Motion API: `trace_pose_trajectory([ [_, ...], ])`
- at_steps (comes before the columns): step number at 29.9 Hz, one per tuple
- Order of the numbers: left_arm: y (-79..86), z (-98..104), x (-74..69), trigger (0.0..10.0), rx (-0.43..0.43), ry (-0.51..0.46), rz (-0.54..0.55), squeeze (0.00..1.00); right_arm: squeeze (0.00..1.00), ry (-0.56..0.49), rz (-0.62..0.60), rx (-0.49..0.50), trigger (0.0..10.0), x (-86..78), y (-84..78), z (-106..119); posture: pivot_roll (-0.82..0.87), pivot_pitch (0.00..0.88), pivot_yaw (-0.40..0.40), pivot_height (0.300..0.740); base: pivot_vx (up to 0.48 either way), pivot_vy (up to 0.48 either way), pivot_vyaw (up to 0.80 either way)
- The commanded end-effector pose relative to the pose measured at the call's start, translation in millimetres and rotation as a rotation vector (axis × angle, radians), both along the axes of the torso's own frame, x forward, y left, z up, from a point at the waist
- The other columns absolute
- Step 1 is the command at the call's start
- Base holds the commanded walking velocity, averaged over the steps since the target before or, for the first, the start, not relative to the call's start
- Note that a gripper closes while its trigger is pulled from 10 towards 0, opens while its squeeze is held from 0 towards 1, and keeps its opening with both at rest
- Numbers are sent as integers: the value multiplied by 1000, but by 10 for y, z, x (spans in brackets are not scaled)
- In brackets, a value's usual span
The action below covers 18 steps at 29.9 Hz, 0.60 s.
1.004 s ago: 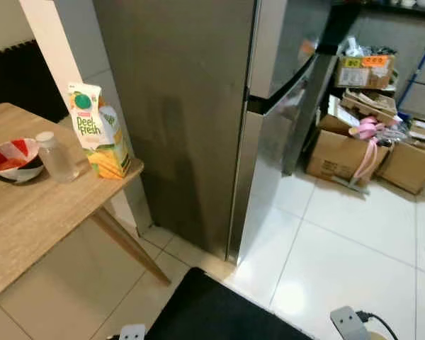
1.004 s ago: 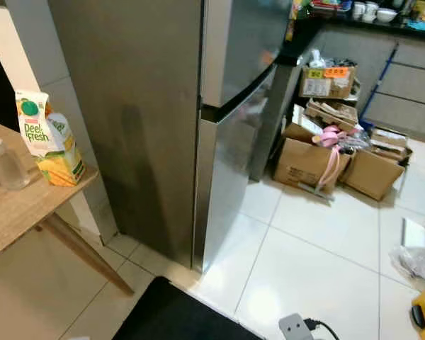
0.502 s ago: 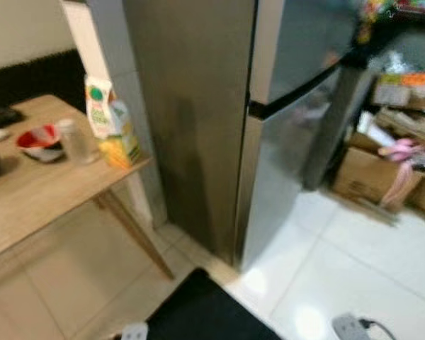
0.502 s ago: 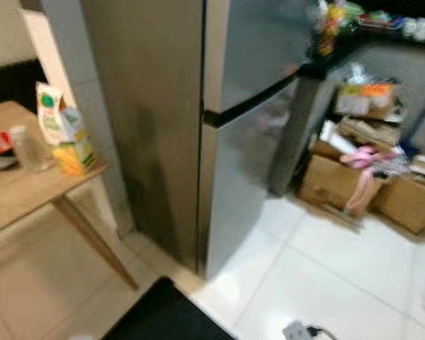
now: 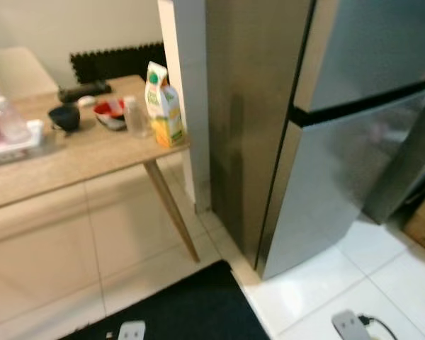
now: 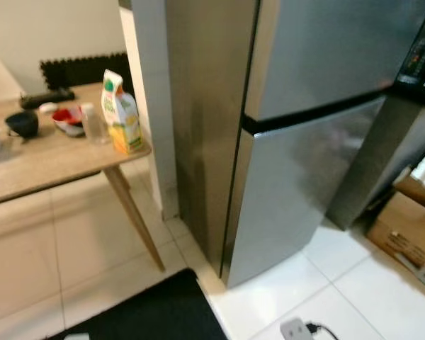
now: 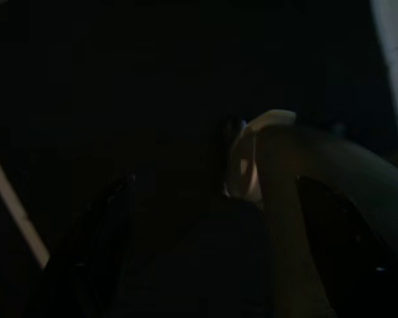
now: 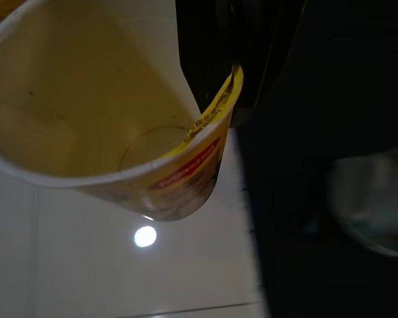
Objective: Restocking fridge
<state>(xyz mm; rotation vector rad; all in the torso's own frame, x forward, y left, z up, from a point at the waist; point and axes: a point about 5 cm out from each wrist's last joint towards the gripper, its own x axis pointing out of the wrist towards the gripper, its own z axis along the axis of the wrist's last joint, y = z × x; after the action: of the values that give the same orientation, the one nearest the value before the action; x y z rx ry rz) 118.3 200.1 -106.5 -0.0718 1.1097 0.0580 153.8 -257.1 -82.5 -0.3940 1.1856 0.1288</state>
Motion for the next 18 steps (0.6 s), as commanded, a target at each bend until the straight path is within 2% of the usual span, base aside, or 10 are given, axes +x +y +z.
trace_pose_trajectory([
  [1,-47,-20,-38,10000,-11,23,-12,0,0,14,0,-11,10000,-43,1,-19,-55,0,-37,740,0,-469,0],
  [3,-48,-20,-37,10000,-11,23,-12,0,0,16,-1,-14,10000,-46,-2,-19,-55,0,-37,740,0,-469,0],
  [7,-40,-18,-28,10000,10,19,-5,0,0,19,-1,-20,10000,-46,-11,-17,-55,0,-37,740,0,0,0],
  [18,-50,-25,-52,10000,-5,27,-20,0,0,24,9,-39,10000,-34,-48,-1,-57,0,-40,740,0,0,0],
])
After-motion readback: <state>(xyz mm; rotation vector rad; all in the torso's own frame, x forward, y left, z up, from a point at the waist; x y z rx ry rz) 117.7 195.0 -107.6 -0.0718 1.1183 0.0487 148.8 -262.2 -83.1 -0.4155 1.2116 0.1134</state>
